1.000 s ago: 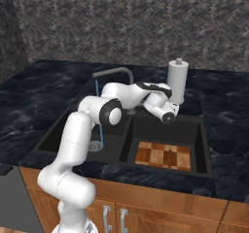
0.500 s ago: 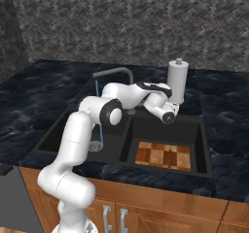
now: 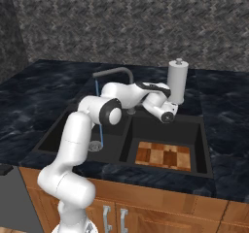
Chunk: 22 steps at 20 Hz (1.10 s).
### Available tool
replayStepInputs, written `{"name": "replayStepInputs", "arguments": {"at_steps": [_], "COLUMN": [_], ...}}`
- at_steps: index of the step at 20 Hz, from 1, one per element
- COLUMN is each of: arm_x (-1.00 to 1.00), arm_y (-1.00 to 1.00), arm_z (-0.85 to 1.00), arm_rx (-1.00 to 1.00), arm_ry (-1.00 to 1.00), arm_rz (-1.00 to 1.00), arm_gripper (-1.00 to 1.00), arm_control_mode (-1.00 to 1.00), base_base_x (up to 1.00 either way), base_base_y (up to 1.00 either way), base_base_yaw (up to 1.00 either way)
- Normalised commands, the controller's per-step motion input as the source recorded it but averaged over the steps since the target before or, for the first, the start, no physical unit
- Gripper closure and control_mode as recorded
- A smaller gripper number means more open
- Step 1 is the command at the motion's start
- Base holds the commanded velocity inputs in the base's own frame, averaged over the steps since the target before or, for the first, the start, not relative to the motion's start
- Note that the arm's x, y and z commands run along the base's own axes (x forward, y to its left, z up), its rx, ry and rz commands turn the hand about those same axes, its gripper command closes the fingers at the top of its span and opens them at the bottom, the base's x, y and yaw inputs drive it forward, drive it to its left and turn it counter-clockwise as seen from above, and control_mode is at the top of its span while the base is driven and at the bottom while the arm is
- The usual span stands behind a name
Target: Turn on the sink faucet with hot water and rinse the cutting board for ten seconds, then turn off the faucet. Push the cutting board to reach the water if necessary.
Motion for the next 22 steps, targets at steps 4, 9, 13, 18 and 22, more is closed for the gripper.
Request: {"name": "replayStepInputs", "arguments": {"at_steps": [4,9,13,18,22], "arm_x": [0.0,0.0,0.02,0.1,0.03], "arm_y": [0.05,0.01,0.02,0.0,0.0], "arm_z": [0.0,0.0,0.0,0.0,0.0], "arm_rx": [0.0,0.0,0.0,0.0,0.0], "arm_ry": [0.0,0.0,0.0,0.0,0.0], "arm_rz": [0.0,0.0,0.0,0.0,0.0], "arm_gripper": [-1.0,-1.0,-1.0,-1.0,-1.0], "arm_control_mode": [-1.0,-1.0,-1.0,-1.0,-1.0], "base_base_x": [0.0,0.0,0.0,0.0,0.0], "base_base_y": [0.0,0.0,0.0,0.0,0.0], "base_base_yaw": [0.0,0.0,0.0,0.0,0.0]}}
